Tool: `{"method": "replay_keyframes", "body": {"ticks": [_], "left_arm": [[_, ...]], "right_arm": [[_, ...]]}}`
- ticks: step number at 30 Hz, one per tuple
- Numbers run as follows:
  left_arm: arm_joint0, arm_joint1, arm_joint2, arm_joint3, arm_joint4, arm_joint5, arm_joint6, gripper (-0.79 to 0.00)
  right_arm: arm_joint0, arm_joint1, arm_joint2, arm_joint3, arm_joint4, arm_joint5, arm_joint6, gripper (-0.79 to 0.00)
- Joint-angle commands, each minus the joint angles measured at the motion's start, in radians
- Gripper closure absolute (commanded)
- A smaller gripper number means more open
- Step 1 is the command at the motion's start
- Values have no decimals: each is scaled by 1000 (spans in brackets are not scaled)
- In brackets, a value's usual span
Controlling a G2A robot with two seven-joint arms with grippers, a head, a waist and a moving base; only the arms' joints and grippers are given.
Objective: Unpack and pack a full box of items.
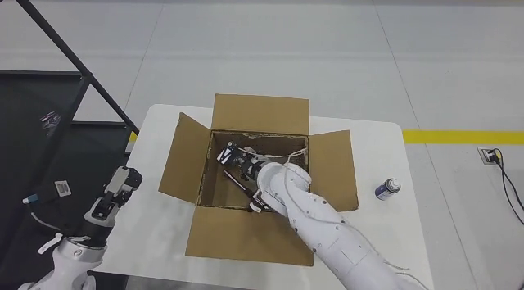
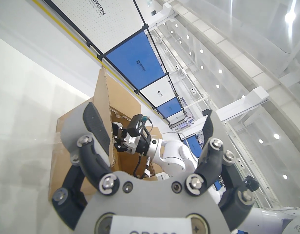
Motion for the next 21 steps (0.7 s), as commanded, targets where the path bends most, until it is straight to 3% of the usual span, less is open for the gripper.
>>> {"method": "replay_keyframes", "body": {"ticks": [1,9,21], "left_arm": [[0,1,1,1,-3,0,-1,-785],[-10,3,7,9,-6,3,-8,-785],[-9,8,-10,19,-23,-3,-8,-785]], "right_arm": [[-47,19,30,-116,-38,-28,74,0],[-199,68,126,-431,-103,-171,235,0],[-203,68,128,-441,-103,-173,242,0]]}}
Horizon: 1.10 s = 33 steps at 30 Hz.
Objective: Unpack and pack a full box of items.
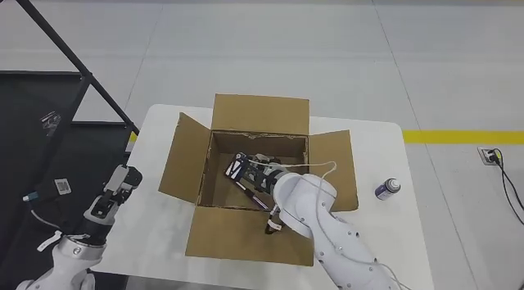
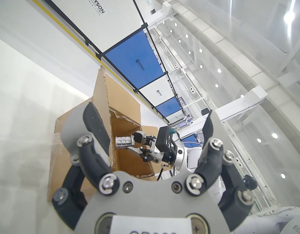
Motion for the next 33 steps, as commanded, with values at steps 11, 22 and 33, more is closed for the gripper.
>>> {"method": "replay_keyframes", "body": {"ticks": [11,22,33], "left_arm": [[28,1,-13,9,-15,-12,19,-785],[41,2,-9,0,-12,-23,23,-785],[54,4,-39,26,-50,-39,26,-785]], "right_arm": [[7,3,-26,44,-80,-26,-51,0],[118,-27,-95,158,-67,-144,159,0],[260,-79,-150,439,-33,-45,183,0]]}}
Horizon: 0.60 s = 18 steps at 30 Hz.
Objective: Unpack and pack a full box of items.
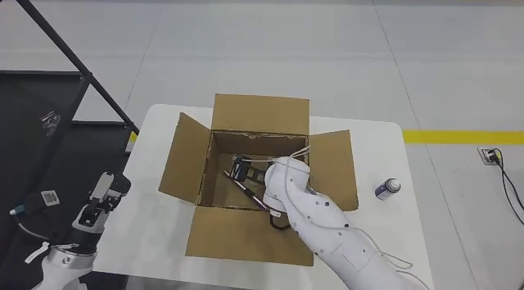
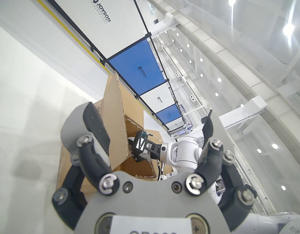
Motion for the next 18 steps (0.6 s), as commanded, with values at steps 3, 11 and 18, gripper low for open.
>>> {"method": "replay_keyframes", "body": {"ticks": [3,11,18], "left_arm": [[1,1,-6,4,-8,-2,-2,-785],[-3,2,-12,13,-15,-1,-6,-785],[-7,3,-5,17,-14,1,-6,-785]], "right_arm": [[40,-20,-23,97,1,45,-26,0],[94,-58,-59,247,19,100,-75,0],[110,-84,-86,294,24,108,-80,-391]]}}
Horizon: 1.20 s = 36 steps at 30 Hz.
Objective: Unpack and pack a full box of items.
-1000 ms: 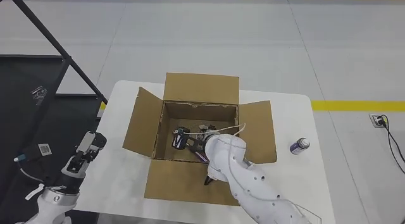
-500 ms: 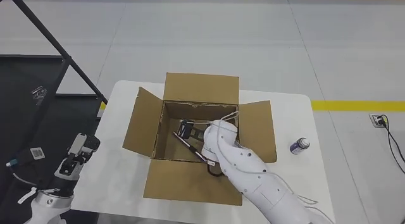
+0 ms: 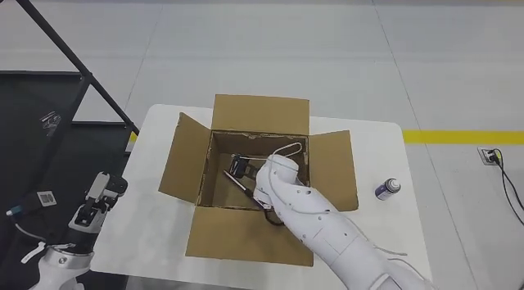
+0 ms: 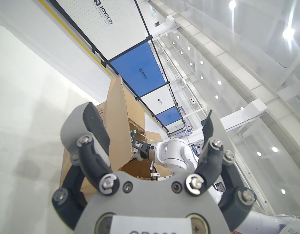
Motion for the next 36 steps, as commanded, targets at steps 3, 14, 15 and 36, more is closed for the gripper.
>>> {"method": "replay_keyframes", "body": {"ticks": [3,14,15,36], "left_arm": [[-3,0,5,1,4,2,1,-785],[-9,2,10,-6,13,13,5,-785],[-9,2,10,-7,14,14,5,-785],[-37,4,31,8,18,29,12,-785]], "right_arm": [[3,-10,-11,9,-4,-1,0,-720],[-32,-11,-1,-140,-70,44,35,-785],[-40,-8,8,-160,-70,44,39,-785],[-121,55,289,-276,172,-145,-33,-785]]}}
